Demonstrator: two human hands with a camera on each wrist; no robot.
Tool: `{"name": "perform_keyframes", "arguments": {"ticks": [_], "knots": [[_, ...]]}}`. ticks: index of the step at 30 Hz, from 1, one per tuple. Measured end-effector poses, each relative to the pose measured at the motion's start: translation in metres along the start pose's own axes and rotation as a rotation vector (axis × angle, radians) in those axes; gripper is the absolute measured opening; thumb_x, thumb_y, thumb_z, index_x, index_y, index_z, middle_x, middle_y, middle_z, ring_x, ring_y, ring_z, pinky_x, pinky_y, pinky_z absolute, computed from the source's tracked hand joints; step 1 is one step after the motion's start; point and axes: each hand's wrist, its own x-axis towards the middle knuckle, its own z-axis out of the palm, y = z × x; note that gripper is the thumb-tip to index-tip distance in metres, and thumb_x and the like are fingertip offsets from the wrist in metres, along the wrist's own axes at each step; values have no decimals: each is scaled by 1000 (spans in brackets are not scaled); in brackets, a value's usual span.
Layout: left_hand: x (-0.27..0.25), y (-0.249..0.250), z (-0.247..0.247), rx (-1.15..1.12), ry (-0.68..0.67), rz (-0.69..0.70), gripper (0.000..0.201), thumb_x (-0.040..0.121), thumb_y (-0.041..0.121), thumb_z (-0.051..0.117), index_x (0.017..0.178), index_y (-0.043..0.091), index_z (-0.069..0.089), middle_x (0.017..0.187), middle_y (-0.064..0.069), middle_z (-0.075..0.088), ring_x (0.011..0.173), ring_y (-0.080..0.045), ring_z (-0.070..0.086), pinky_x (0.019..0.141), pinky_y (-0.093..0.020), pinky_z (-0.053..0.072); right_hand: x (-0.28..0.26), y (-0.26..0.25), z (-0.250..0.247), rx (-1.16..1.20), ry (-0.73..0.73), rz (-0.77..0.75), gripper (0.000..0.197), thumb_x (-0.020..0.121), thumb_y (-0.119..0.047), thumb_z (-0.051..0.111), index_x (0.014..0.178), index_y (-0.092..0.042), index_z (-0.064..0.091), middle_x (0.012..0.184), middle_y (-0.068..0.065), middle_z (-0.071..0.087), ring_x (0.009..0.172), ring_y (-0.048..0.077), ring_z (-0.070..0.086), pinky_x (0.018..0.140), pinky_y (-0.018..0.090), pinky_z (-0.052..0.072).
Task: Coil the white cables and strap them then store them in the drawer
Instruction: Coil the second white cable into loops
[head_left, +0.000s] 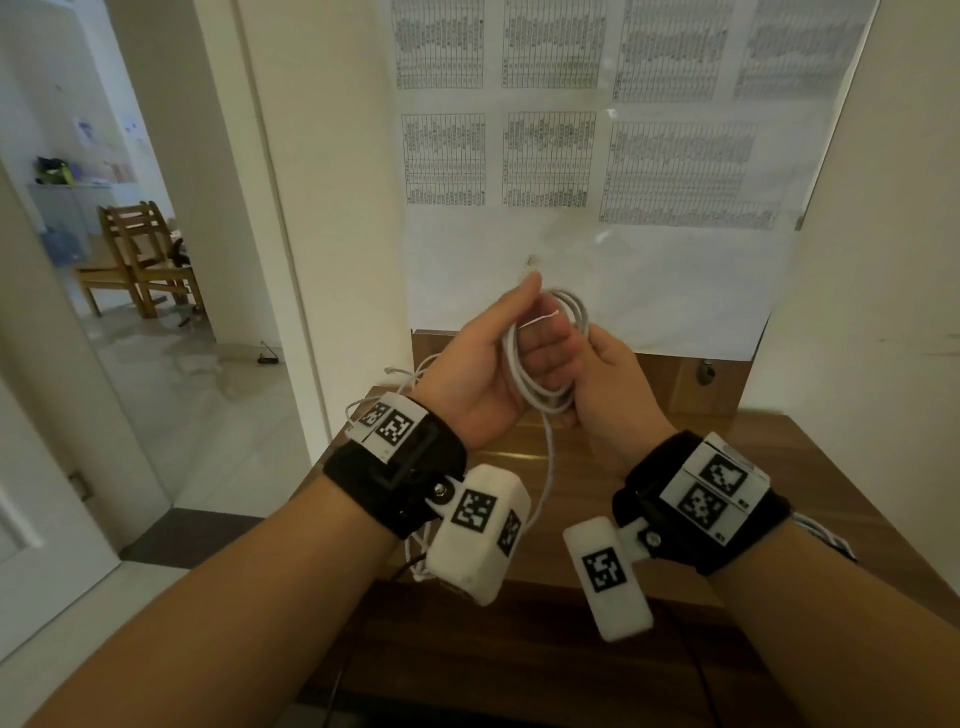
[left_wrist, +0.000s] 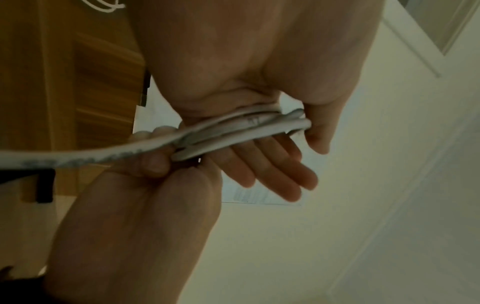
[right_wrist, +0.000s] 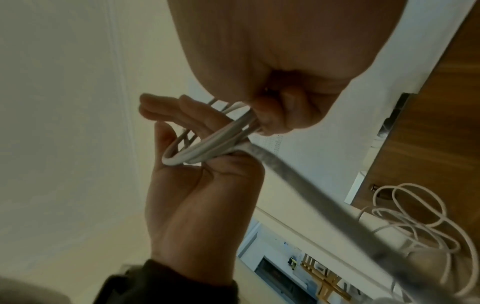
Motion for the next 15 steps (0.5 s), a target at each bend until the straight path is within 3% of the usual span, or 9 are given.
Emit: {"name": "perform_keyframes", "arguments": {"ticks": [4,7,9,11,13,15], "knots": [[-2,5,-2,7,-36,-1,31,91,41,55,74,16,61,56,4,62,51,-10,62,51,-22,49,-5,-5,1,86,-38,-14,42,107,-35,41,111,3,57,72,13,52,53,19,46,43,26,35],[-2,6,-2,88,-65,-9,42,88,46,56,59,16,60,71,-1,72,62,-13,68,52,-21,44,-11,-9,4,74,-95,-36,37,108,-30,39,110,0,60,74,21,58,54,27,49,42,26,36],[-3,6,4,139,-80,-3,47,95,48,50,60,16,55,60,-1,63,51,-13,60,47,-21,43,-12,-11,3,129,-97,20,31,106,-28,41,103,-5,62,69,14,57,54,25,48,44,26,36],[0,9,10,162,-54,50,47,101,47,40,65,17,44,47,4,43,41,-10,40,44,-20,34,-16,-16,1,238,-159,133,46,106,-45,38,108,-6,64,78,10,64,65,28,55,55,32,44],[4,16,8,113,8,117,45,103,48,37,67,20,38,45,8,33,40,-7,29,45,-19,26,-20,-19,1,303,-321,223,70,98,-65,30,126,-10,63,107,11,73,89,34,68,78,41,53],[9,27,1,11,70,189,45,103,49,36,68,22,37,45,10,29,39,-5,26,44,-18,26,-30,-20,2,271,-448,278,76,84,-73,35,129,-18,62,110,11,75,101,31,72,94,46,52]]}}
